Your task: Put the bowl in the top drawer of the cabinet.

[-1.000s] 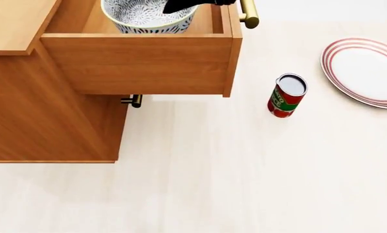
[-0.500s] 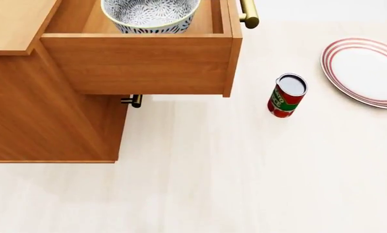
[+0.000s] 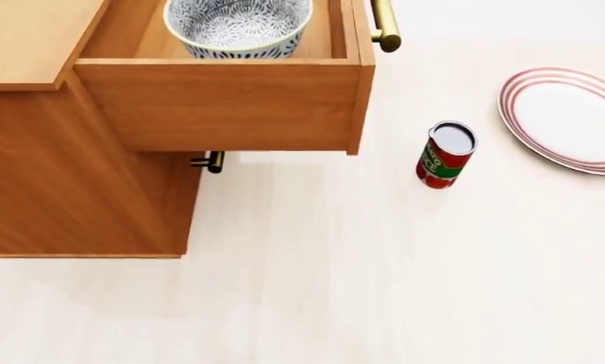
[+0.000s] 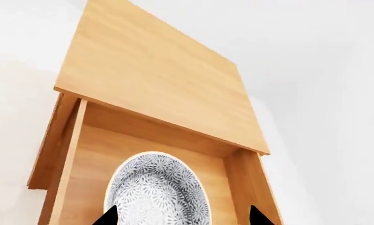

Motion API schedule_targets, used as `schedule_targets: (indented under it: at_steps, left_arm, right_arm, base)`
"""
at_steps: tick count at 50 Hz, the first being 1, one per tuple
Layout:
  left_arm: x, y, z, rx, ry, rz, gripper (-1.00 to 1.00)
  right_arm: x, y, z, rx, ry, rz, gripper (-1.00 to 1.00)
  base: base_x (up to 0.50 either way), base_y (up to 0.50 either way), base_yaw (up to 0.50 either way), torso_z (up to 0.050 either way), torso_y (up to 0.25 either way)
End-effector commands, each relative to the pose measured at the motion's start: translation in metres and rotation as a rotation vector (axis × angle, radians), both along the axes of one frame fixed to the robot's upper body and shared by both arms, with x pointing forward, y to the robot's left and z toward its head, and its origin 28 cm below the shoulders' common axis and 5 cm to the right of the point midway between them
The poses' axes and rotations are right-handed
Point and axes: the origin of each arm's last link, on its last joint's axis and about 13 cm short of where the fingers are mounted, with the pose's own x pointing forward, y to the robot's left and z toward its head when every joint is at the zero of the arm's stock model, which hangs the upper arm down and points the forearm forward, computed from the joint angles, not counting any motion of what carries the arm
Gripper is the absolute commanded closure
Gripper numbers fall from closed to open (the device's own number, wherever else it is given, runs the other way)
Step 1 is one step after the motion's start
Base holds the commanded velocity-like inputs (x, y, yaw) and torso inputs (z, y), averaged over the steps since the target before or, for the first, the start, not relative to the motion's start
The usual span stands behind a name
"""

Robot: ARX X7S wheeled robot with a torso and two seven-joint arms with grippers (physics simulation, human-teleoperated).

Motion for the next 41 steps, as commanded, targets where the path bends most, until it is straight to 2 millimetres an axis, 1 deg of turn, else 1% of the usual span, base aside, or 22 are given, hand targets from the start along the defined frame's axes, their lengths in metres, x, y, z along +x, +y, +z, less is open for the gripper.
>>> schedule_targets:
  at_steps: [1,10,14,18,23,28,32,38,41]
  left_arm:
    - [0.000,0.000,0.000,-0.011,0.015,-0.019,-1.00]
    - [0.000,0.000,0.000,-0.031,0.011,-0.013,-1.00]
    - [0.000,0.000,0.000,-0.046,0.013,-0.007,-1.00]
    - [0.000,-0.001,0.000,-0.069,0.009,-0.005,-1.00]
    - [0.000,-0.001,0.000,-0.094,0.007,-0.024,-1.00]
    - [0.000,-0.001,0.000,-0.121,-0.002,-0.052,-1.00]
    - [0.001,0.008,-0.016,-0.143,-0.029,-0.065,-1.00]
    - [0.016,0.013,-0.032,-0.190,-0.073,-0.074,-1.00]
    - [0.013,0.015,-0.037,-0.206,-0.096,-0.075,-1.00]
  right_arm:
    - [-0.033,-0.032,-0.032,0.229,-0.040,-0.049,-1.00]
    - [-0.057,-0.052,-0.050,0.427,-0.111,-0.085,-1.00]
    - [-0.076,-0.060,-0.058,0.519,-0.138,-0.097,-1.00]
    - [-0.091,-0.063,-0.070,0.576,-0.152,-0.102,-1.00]
    - [-0.103,-0.065,-0.084,0.666,-0.168,-0.105,-1.00]
    - [-0.111,-0.065,-0.096,0.753,-0.186,-0.118,-1.00]
    - [-0.114,-0.066,-0.104,0.824,-0.184,-0.141,-1.00]
    - [-0.110,-0.071,-0.118,0.922,-0.182,-0.193,-1.00]
    - [-0.108,-0.073,-0.126,0.962,-0.180,-0.215,-1.00]
  base:
    - [0.00,0.00,0.00,-0.005,0.133]
    - [0.00,0.00,0.00,-0.005,0.133]
    - [0.00,0.00,0.00,-0.004,0.131]
    - [0.00,0.00,0.00,-0.005,0.133]
    - [0.00,0.00,0.00,-0.005,0.133]
    - [0.00,0.00,0.00,-0.005,0.132]
    - [0.00,0.00,0.00,-0.004,0.133]
    - [0.00,0.00,0.00,-0.005,0.132]
    - [0.00,0.00,0.00,-0.004,0.131]
